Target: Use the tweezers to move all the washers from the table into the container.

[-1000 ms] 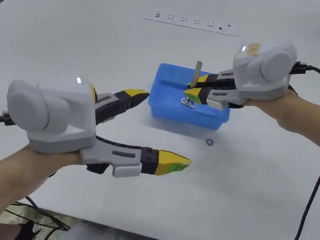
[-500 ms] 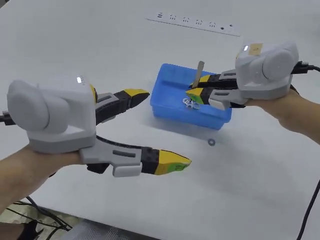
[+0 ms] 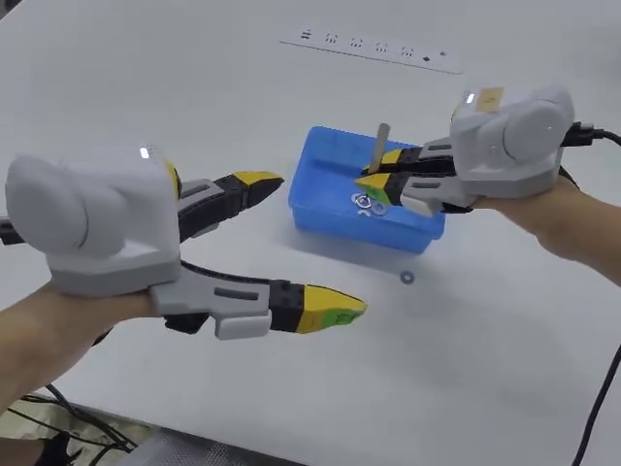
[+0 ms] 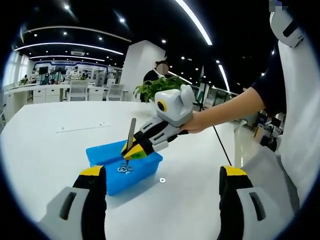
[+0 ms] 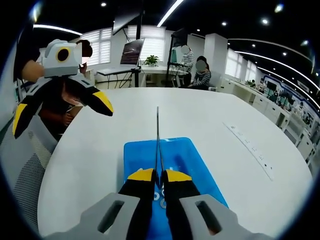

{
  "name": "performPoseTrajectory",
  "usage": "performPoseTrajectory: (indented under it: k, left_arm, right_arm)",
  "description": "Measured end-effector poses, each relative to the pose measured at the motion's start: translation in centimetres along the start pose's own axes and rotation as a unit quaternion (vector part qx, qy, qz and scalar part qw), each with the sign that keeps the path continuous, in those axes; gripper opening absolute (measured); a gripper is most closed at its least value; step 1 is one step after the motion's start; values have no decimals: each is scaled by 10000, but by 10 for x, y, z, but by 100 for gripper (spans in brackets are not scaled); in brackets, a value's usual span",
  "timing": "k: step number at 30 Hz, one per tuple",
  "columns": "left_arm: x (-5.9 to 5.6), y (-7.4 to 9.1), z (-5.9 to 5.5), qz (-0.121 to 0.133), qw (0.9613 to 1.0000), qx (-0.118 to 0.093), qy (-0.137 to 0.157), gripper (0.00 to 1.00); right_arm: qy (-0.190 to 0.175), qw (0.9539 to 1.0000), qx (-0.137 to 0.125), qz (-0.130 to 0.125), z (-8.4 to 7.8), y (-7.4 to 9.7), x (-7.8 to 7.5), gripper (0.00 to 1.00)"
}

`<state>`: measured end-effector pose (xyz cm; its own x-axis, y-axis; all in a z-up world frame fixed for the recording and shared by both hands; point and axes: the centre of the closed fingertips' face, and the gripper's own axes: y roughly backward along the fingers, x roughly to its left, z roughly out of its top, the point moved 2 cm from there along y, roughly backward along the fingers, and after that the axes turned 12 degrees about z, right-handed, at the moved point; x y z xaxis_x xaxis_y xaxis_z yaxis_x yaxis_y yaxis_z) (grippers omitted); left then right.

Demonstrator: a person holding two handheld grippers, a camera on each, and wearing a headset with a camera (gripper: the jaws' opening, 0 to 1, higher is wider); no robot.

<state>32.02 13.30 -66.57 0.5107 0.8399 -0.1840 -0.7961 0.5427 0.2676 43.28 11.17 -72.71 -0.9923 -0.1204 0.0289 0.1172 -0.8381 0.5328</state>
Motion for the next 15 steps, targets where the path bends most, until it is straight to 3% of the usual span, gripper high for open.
performPoseTrajectory:
  k: [5,9,15]
  left_arm:
    - [7,-6,8,42,9999,-20,-103,97]
    - [13,-13,22,46,9998,-144,-98,95]
    - [21,-35,40,-24,9994,-228,-256,87]
  right_arm:
    - [47,10000,28,9,2,3,1,8]
    - [41,10000,31,4,2,7,3,8]
    - [233,9996,115,129,5,8,14,8]
